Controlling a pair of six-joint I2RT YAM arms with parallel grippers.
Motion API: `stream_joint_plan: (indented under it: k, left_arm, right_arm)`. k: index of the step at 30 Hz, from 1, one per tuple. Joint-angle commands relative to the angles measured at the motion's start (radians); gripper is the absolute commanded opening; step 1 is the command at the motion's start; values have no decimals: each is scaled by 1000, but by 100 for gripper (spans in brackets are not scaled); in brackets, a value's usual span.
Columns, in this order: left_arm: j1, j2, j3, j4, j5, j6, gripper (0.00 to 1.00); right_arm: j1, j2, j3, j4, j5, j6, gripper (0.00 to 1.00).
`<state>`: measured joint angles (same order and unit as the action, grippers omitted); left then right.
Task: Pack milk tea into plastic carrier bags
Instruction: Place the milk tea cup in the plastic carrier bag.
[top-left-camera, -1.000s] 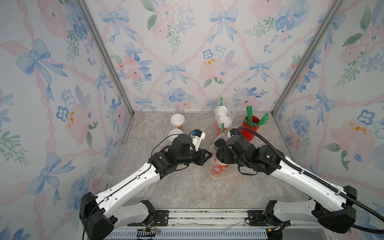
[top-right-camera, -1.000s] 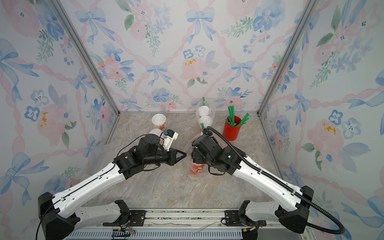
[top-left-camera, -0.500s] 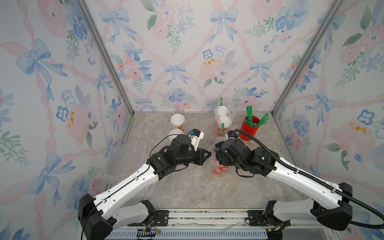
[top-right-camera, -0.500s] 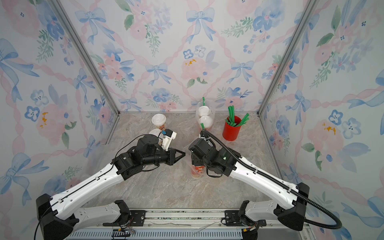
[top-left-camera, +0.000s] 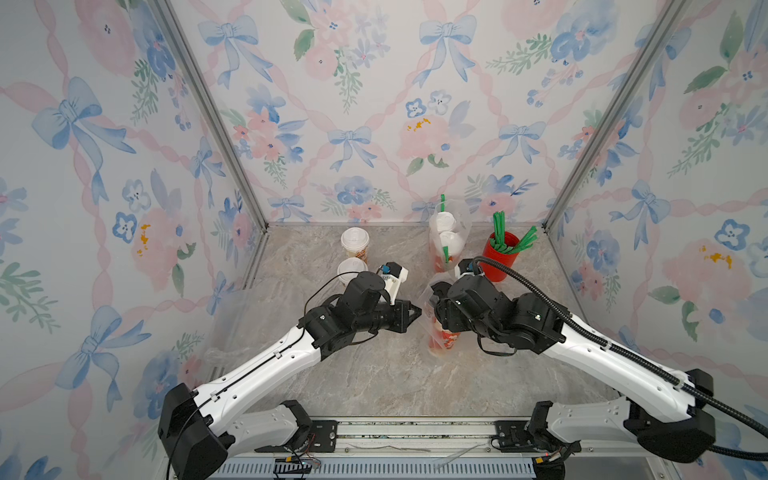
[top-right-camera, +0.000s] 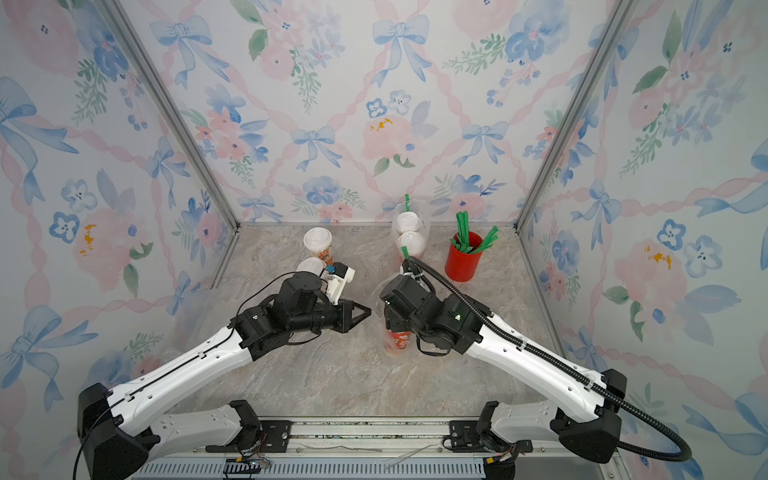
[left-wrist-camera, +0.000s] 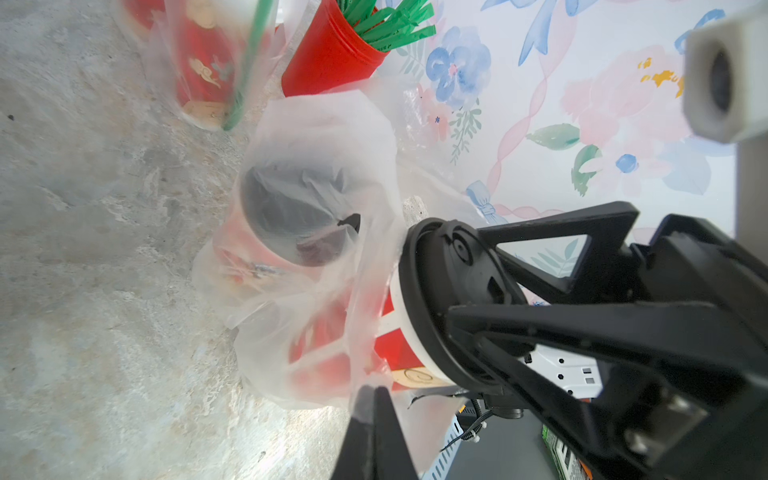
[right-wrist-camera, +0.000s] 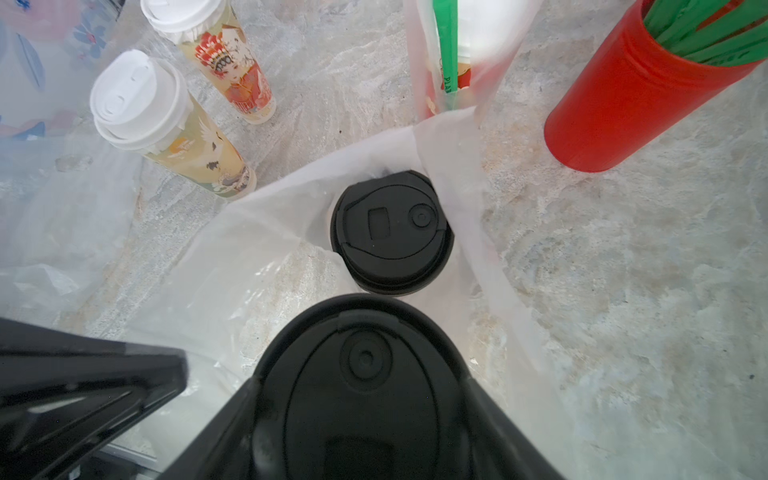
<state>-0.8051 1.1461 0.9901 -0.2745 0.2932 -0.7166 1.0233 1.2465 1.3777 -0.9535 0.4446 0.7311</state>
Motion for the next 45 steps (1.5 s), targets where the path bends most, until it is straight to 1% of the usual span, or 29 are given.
stream_joint_plan:
  k: [1, 6, 15, 19, 22, 30, 36, 38, 43, 45]
  left_arm:
    - [-4, -1, -16, 14, 5, -3, 0]
    - [-5, -14, -16, 15, -3, -6, 0]
    - [-3, -41, -3, 14, -23, -13, 0]
    - [-4, -56, 9, 15, -29, -14, 0]
    - [-3, -63, 19, 14, -32, -14, 0]
    - [-1, -68, 31, 14, -34, -10, 0]
    - [6, -62, 38, 15, -26, -6, 0]
    - [6, -63, 36, 14, -23, -7, 0]
    - [7, -59, 19, 13, -18, -1, 0]
    - [7, -62, 8, 13, -24, -3, 0]
  right_arm:
    - [26, -37, -34, 66, 18, 42, 40]
    - [40, -65, -108, 125, 51, 85, 39]
    - [52, -47, -199, 162, 82, 118, 38]
    - [65, -23, -210, 142, 134, 107, 38]
    - [69, -4, -214, 130, 149, 97, 38]
    - [79, 21, -248, 152, 140, 69, 40]
    - [83, 38, -290, 177, 115, 73, 52]
    - [84, 41, -293, 178, 105, 70, 58]
    - [84, 23, -265, 151, 88, 64, 82]
    - [83, 8, -233, 122, 88, 56, 87]
